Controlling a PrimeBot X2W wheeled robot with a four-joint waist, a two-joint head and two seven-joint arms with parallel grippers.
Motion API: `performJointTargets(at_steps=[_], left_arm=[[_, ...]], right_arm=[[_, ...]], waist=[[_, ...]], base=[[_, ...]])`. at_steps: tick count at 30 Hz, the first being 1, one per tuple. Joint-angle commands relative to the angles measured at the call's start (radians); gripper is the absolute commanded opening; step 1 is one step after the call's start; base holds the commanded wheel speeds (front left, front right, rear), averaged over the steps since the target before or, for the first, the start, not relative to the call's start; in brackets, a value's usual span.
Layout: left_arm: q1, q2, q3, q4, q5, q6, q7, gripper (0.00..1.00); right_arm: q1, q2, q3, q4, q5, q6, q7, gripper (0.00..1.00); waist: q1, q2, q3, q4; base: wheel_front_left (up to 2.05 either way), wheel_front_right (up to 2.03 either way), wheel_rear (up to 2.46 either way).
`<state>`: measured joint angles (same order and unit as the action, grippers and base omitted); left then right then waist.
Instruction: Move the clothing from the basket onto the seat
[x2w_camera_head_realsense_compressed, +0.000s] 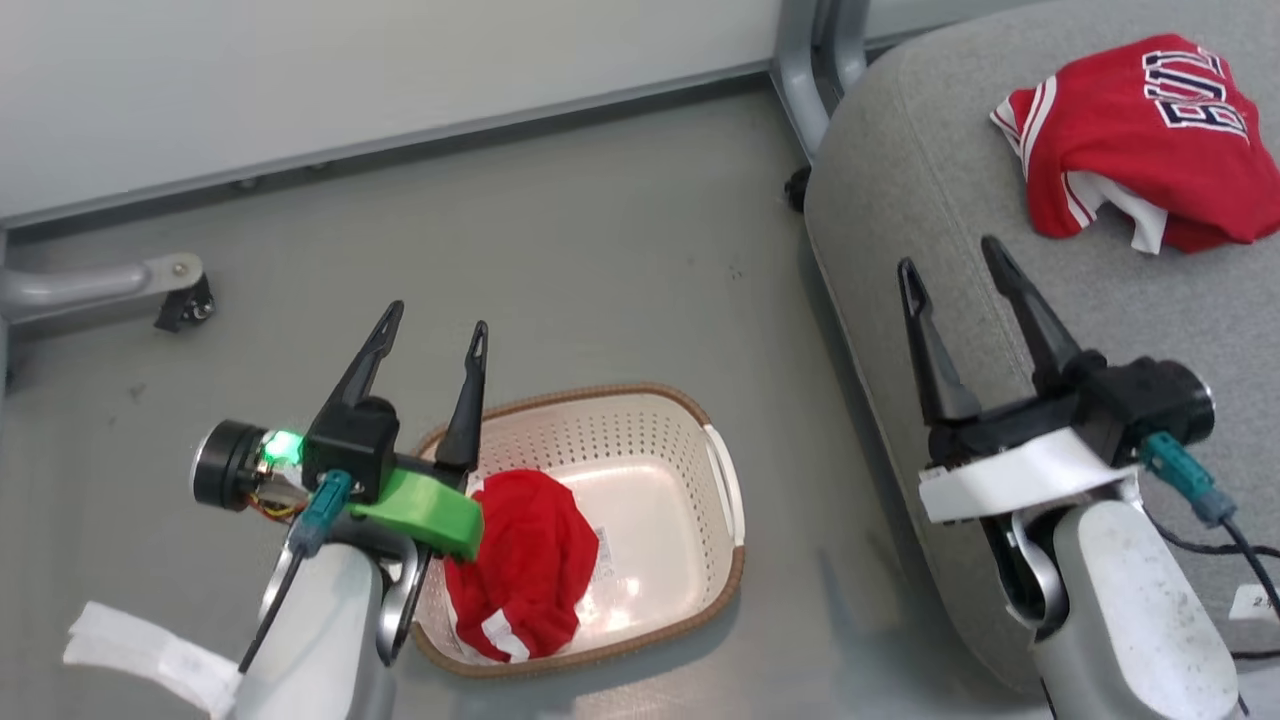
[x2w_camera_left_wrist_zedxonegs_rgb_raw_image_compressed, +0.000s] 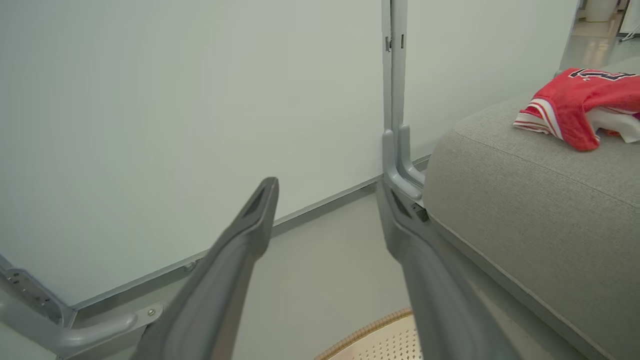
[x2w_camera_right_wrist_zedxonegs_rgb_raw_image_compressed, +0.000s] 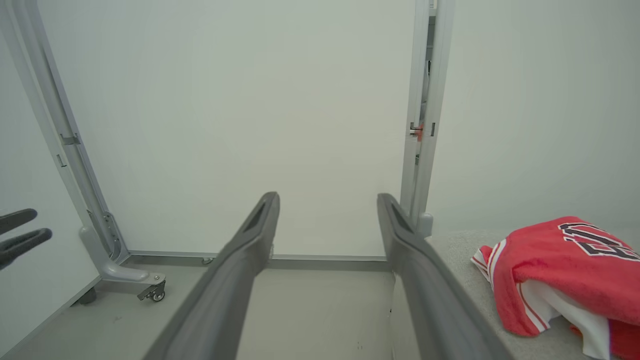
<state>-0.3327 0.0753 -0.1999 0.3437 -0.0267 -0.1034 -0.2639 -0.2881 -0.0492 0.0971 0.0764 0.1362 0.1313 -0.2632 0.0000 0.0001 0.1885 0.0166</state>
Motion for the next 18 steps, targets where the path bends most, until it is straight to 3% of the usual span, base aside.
performJointTargets(at_steps=[1,18], left_arm=[[-0.047,0.008,-0.011,0.018,0.015,-0.005,-0.001,1.0],[-0.327,0.081,-0.135,0.391,0.077,-0.023,-0.001,1.0]], right_arm=[[-0.039,-0.003,0.003,-0.01,-0.001,-0.001,-0.002,1.0],[-0.268,-0.002,0.054,-0.081,0.035,-0.001,-0.002,1.0]], waist=[[0.0,-0.0001,0.135,-0.087],[0.0,-0.0001,0.442,-0.202]], base=[[0.0,0.0,0.0],[0.0,0.0,0.0]])
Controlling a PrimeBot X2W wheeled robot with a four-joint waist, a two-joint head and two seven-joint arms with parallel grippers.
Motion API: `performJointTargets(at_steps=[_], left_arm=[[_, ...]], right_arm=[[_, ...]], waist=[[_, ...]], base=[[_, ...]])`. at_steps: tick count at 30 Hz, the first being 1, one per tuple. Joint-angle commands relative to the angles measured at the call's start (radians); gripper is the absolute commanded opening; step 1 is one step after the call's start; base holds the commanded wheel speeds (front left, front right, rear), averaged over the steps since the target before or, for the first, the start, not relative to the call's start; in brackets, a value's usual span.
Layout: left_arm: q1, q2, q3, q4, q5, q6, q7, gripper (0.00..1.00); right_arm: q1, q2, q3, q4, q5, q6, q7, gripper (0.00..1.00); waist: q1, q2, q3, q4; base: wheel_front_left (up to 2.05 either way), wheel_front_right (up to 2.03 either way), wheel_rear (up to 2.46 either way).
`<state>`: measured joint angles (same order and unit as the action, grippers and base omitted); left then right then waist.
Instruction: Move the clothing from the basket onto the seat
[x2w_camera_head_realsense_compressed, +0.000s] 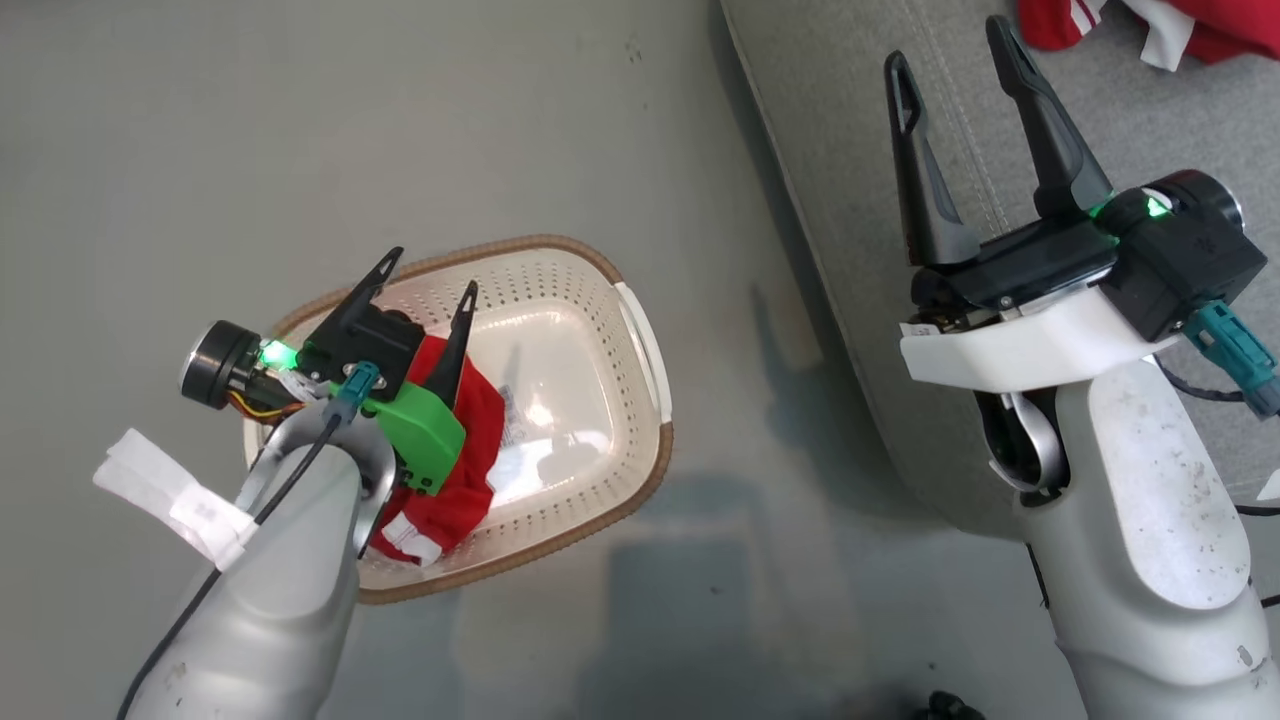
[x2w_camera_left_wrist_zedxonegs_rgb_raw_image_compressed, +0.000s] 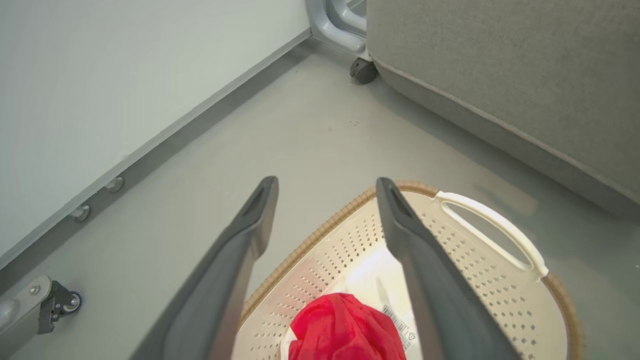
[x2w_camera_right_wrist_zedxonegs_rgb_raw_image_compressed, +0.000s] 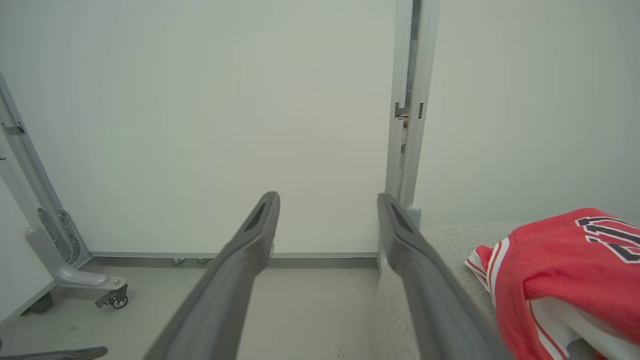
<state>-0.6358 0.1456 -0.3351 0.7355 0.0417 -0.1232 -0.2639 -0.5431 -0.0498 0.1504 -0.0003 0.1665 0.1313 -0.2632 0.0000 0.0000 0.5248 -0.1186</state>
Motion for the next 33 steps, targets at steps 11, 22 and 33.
performJointTargets(at_steps=[11,22,33], left_arm=[[-0.173,0.051,-0.063,0.239,0.051,0.005,-0.001,1.0],[-0.299,0.093,-0.145,0.473,0.122,0.012,0.021,1.0],[-0.37,0.124,-0.219,0.54,0.17,0.008,0.14,1.0]], right_arm=[[-0.09,-0.002,0.022,-0.035,0.007,-0.001,-0.002,1.0],[-0.134,-0.002,0.036,-0.063,0.009,-0.001,-0.002,1.0],[-0.145,-0.002,0.045,-0.128,-0.011,-0.001,-0.002,1.0]], waist=[[0.0,0.0,0.256,-0.091],[0.0,0.0,0.358,-0.112],[0.0,0.0,0.451,-0.114]], base=[[0.0,0.0,0.0],[0.0,0.0,0.0],[0.0,0.0,0.0]])
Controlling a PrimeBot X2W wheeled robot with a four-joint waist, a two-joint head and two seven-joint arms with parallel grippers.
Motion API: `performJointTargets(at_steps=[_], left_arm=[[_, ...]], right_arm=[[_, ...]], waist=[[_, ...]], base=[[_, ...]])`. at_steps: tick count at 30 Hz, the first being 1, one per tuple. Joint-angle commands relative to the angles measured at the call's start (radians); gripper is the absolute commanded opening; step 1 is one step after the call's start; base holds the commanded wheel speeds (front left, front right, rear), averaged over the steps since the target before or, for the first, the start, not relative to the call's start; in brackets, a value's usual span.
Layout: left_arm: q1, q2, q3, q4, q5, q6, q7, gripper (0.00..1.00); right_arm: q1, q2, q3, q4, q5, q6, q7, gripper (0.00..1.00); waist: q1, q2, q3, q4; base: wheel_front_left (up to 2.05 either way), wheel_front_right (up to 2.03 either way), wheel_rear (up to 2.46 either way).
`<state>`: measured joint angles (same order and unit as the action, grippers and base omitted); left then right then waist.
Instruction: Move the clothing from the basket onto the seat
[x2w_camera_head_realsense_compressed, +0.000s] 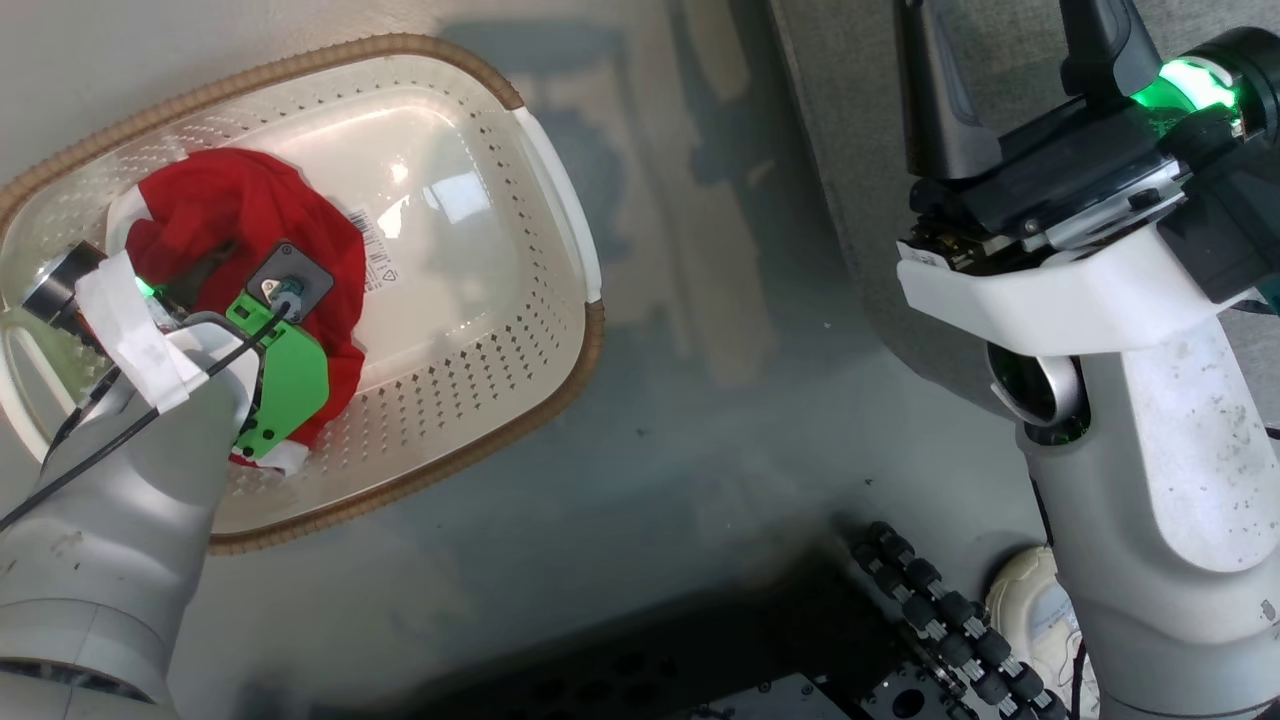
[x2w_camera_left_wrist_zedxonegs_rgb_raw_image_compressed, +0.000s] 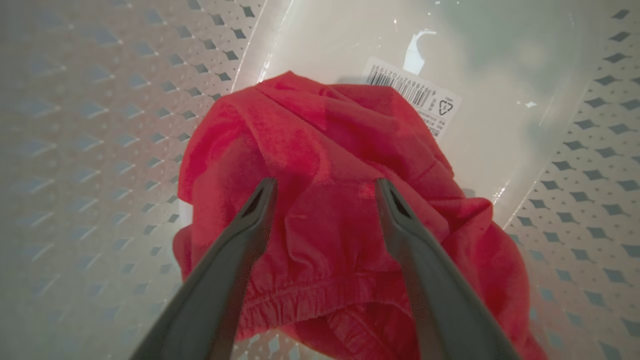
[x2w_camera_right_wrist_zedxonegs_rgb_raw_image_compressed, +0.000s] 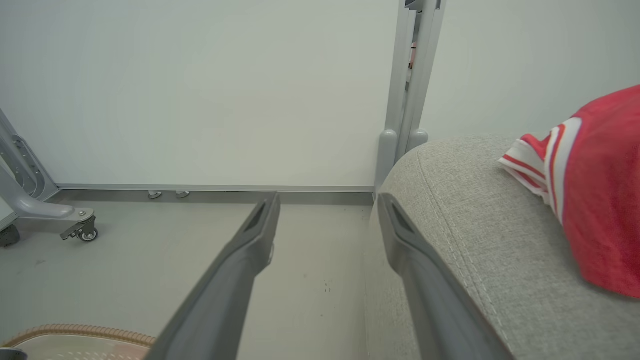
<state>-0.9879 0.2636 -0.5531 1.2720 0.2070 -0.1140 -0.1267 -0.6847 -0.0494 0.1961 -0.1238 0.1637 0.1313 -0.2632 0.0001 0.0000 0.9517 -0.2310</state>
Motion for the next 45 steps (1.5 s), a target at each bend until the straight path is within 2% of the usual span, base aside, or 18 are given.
performJointTargets(at_steps=[1,20,22,23,29,39,45], left_arm=[[-0.023,0.006,-0.007,0.006,0.008,-0.002,0.011,1.0],[-0.073,-0.02,-0.051,0.017,-0.026,-0.013,0.125,1.0],[-0.078,-0.021,-0.056,0.017,-0.029,-0.014,0.116,0.19],[-0.079,-0.022,-0.058,0.017,-0.031,-0.014,0.115,0.0],[-0.088,-0.025,-0.072,0.017,-0.041,-0.015,0.118,0.0],[-0.068,-0.048,-0.1,0.017,-0.064,-0.016,0.006,0.0],[-0.035,-0.088,-0.117,0.017,-0.108,-0.016,-0.073,0.0]], right_arm=[[-0.001,-0.002,-0.001,-0.012,-0.009,-0.001,-0.002,1.0],[0.051,-0.002,-0.01,-0.081,-0.042,-0.001,-0.002,1.0],[0.057,-0.002,-0.012,-0.085,-0.044,-0.001,-0.002,1.0],[0.059,-0.002,-0.013,-0.085,-0.044,-0.001,-0.002,1.0],[0.044,-0.002,-0.004,-0.078,-0.042,-0.001,-0.002,1.0],[0.043,-0.002,-0.016,-0.044,-0.033,-0.001,-0.002,1.0],[0.068,-0.002,-0.029,-0.007,-0.038,-0.001,-0.002,1.0]], waist=[[-0.0001,0.0,0.033,0.0],[-0.0001,0.0,0.113,-0.002],[-0.0001,0.0,0.115,0.0],[-0.0001,0.0,0.115,0.0],[-0.0001,0.0,0.115,0.0],[-0.0001,0.0,0.029,0.021],[-0.0001,0.0,-0.053,0.05]], base=[[0.0,0.0,0.0],[0.0,0.0,0.0],[0.0,0.0,0.0],[0.0,0.0,0.0],[0.0,0.0,0.0],[0.0,0.0,0.0],[0.0,0.0,0.0]])
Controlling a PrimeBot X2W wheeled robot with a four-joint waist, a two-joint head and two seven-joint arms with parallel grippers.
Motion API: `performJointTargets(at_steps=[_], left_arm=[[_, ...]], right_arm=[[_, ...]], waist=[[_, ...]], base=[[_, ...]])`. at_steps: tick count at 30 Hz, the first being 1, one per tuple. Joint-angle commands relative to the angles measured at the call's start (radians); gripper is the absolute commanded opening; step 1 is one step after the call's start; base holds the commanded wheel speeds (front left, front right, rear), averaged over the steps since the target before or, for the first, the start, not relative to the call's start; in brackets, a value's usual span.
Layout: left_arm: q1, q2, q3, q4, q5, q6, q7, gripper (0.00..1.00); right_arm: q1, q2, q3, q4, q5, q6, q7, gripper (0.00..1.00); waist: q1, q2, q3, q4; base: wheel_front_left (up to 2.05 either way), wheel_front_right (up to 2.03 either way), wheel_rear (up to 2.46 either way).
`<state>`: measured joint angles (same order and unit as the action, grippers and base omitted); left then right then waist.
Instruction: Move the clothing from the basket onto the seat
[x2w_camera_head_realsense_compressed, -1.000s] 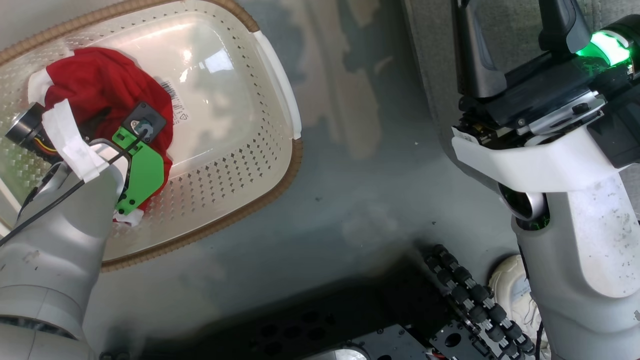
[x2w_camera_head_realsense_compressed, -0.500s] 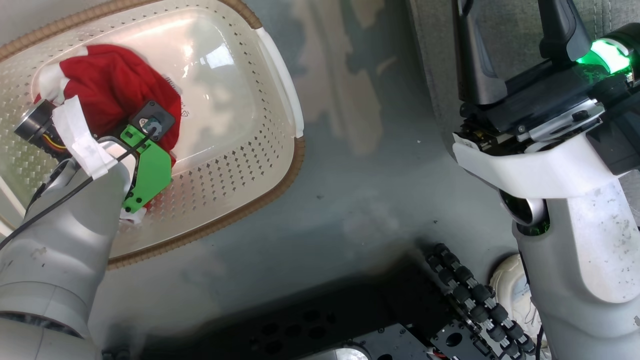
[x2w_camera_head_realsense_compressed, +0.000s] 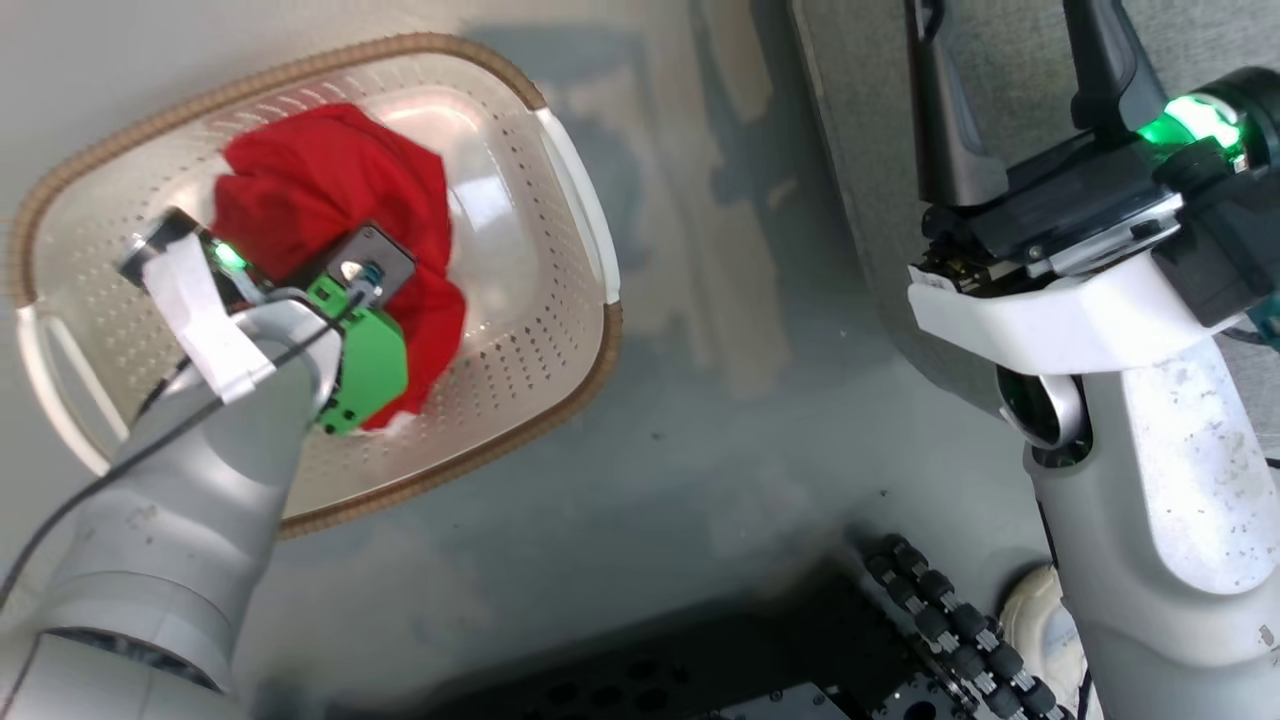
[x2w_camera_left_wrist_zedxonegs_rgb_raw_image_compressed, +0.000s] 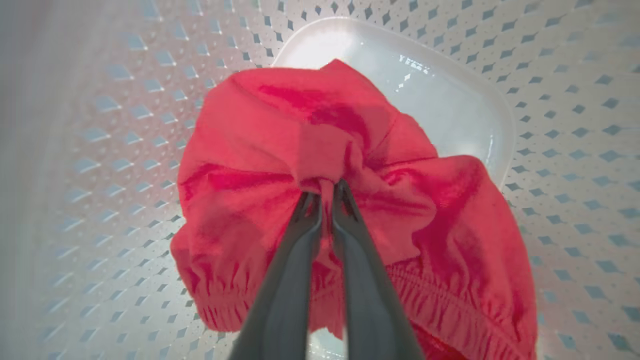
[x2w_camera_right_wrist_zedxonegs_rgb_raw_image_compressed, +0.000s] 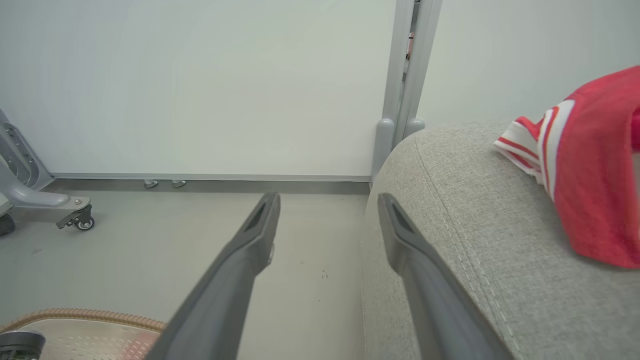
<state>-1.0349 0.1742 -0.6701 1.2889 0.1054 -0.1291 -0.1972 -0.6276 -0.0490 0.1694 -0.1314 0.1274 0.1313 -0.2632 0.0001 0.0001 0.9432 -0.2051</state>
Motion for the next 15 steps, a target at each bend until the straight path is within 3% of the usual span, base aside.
performJointTargets(at_steps=[1,10,15], left_arm=[[0.017,-0.007,-0.006,0.0,-0.016,-0.001,-0.014,0.0],[0.091,-0.073,-0.054,-0.028,-0.084,-0.002,-0.066,0.0],[0.151,-0.094,-0.044,-0.131,-0.14,-0.002,-0.069,0.0]], right_arm=[[0.016,-0.003,-0.004,0.009,-0.003,-0.001,-0.002,1.0],[0.073,-0.015,-0.021,0.077,-0.006,-0.001,-0.002,1.0],[0.12,-0.025,-0.029,0.113,-0.005,-0.001,-0.002,1.0]], waist=[[-0.0001,-0.0001,-0.061,0.03],[-0.0001,-0.0001,-0.216,0.084],[-0.0001,-0.0001,-0.307,0.119]], base=[[0.0,0.0,0.0],[0.0,0.0,0.0],[0.0,0.0,0.0]])
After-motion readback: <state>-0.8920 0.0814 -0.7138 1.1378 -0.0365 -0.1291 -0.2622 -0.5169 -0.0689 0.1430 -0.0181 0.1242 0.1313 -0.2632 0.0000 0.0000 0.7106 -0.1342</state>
